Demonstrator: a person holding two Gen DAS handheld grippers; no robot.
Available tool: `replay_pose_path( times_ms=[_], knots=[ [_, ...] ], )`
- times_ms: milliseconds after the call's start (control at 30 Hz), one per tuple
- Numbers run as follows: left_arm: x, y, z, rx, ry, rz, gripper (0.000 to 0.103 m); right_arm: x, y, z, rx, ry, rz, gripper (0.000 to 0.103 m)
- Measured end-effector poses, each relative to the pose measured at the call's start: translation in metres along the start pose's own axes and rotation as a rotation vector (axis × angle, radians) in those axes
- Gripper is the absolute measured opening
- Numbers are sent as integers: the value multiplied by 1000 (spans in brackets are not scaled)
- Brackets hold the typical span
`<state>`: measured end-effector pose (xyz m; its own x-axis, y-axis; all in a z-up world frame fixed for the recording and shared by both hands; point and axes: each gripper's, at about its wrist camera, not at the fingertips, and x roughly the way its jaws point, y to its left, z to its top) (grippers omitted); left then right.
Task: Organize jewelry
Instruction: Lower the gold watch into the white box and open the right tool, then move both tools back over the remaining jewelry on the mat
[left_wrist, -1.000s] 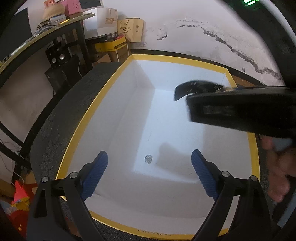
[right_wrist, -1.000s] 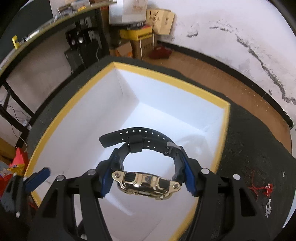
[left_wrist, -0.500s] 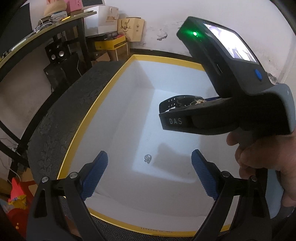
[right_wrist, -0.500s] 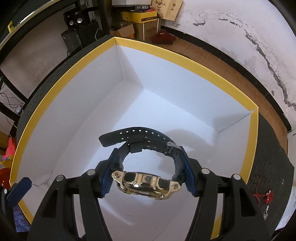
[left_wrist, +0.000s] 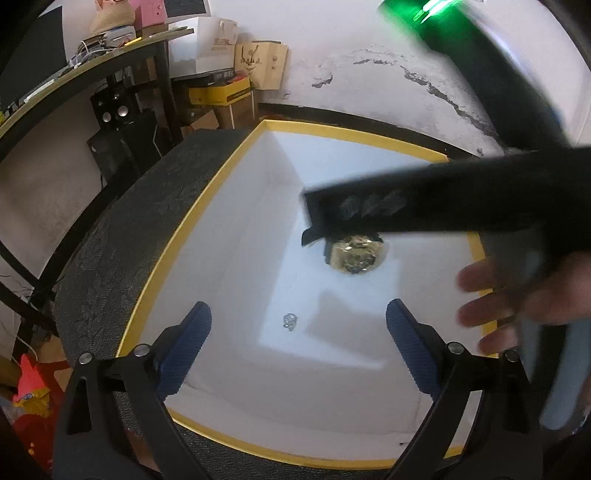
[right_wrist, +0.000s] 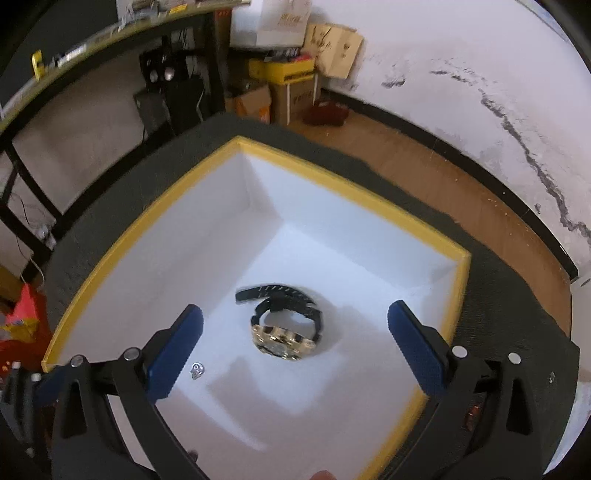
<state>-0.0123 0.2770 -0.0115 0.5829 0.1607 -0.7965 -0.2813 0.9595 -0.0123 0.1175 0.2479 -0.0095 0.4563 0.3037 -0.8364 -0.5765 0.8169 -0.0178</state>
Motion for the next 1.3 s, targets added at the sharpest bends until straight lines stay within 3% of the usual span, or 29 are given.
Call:
replay_pose_path(
  times_ms=[167,267,400,633,767,1000,1300],
  knots=[
    [-11,-17,4,26,-38,-29,96,-72,-47,-23,78,-123,-7,97],
    [-16,-33,8,41,-72,-39,96,-113,-90,-59,154,-182,-45,97],
    [-28,-64,14,50,-116,-88,96,-149,-168,-129,341,-232,-188,97],
    [-45,-149,13,167,-176,-160,96,-165,-257,-234,524,-201,-358,97],
    [-32,-208,0,241,-130,-198,96,-163,-286,-269,551,-156,-389,97],
    [-7,-281,-17,336,-70,-231,96,-164,-320,-304,610,-144,-397,97],
    [9,-308,-31,367,-61,-191,96,-167,-330,-315,638,-155,-359,97]
  ],
)
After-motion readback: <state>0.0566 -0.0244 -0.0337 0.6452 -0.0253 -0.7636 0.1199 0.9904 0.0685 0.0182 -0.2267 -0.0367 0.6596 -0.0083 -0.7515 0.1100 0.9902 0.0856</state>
